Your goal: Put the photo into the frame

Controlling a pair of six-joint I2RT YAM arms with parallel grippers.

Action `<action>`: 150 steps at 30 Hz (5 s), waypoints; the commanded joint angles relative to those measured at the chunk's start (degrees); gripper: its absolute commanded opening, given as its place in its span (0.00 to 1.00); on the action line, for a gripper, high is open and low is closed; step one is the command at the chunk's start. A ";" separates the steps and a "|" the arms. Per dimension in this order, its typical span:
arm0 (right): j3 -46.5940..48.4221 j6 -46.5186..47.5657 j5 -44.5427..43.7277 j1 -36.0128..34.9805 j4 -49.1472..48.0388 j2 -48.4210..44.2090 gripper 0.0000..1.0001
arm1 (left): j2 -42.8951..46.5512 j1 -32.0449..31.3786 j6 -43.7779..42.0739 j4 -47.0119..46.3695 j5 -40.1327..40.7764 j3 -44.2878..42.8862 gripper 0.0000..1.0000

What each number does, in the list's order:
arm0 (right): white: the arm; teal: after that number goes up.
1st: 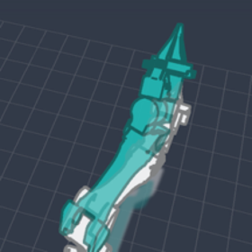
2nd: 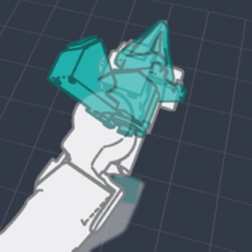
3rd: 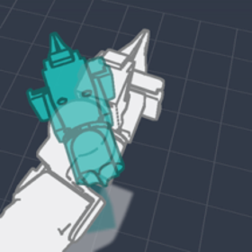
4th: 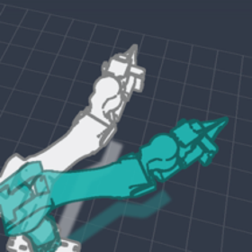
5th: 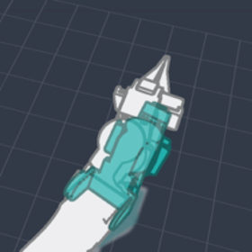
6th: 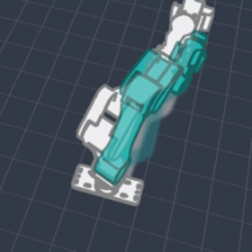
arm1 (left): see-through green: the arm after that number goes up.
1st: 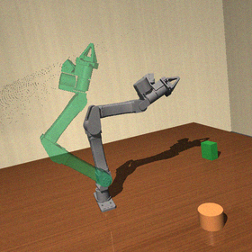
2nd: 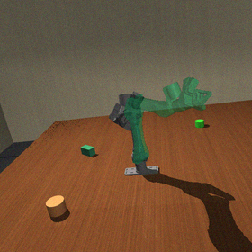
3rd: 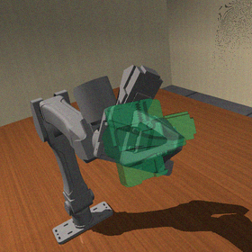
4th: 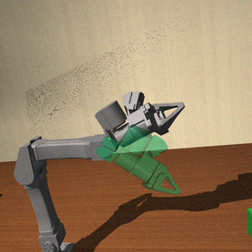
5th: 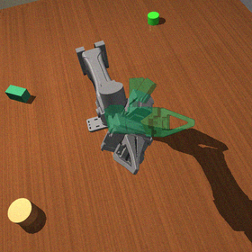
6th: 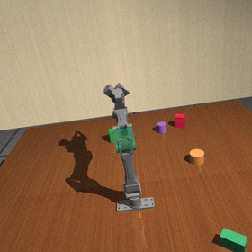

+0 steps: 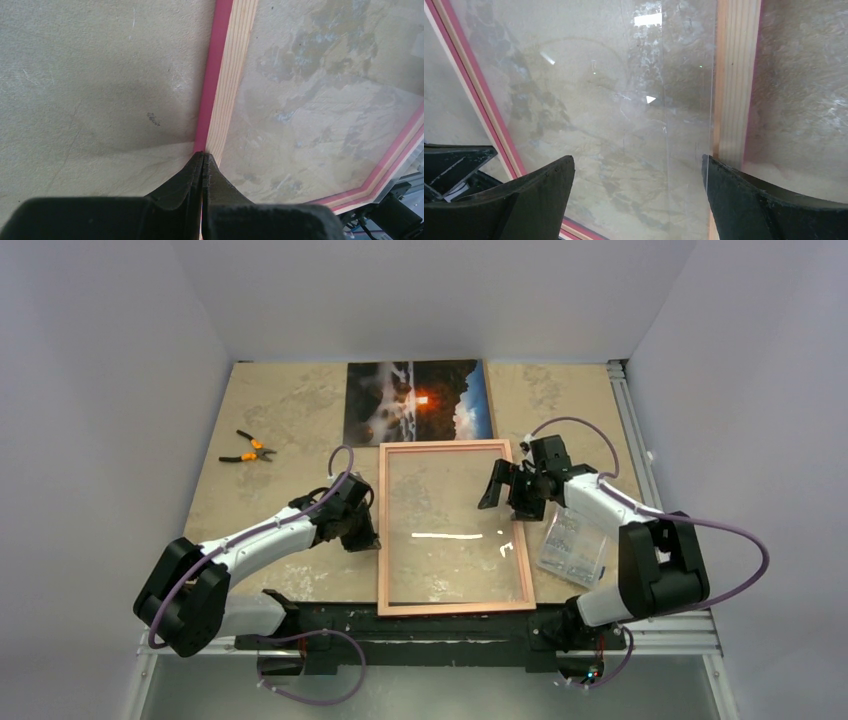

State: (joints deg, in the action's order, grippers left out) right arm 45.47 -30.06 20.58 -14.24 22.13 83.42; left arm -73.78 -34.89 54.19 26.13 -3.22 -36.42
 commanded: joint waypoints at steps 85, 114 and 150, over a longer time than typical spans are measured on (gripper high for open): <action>78.77 -0.34 -3.53 7.15 16.92 50.88 0.87 | -39.26 34.57 -18.34 9.09 -15.90 -59.48 0.88; 80.39 -1.59 1.63 6.27 15.03 58.99 0.70 | -57.68 34.86 -22.87 18.73 -12.56 -75.27 0.85; 70.01 -5.77 18.21 4.09 4.15 51.34 0.68 | -38.95 37.67 -17.88 -0.36 -25.96 -53.91 0.40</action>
State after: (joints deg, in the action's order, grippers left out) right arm 116.57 -35.97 36.73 -9.45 26.22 140.57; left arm -121.38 2.33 34.11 30.57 -25.36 -92.75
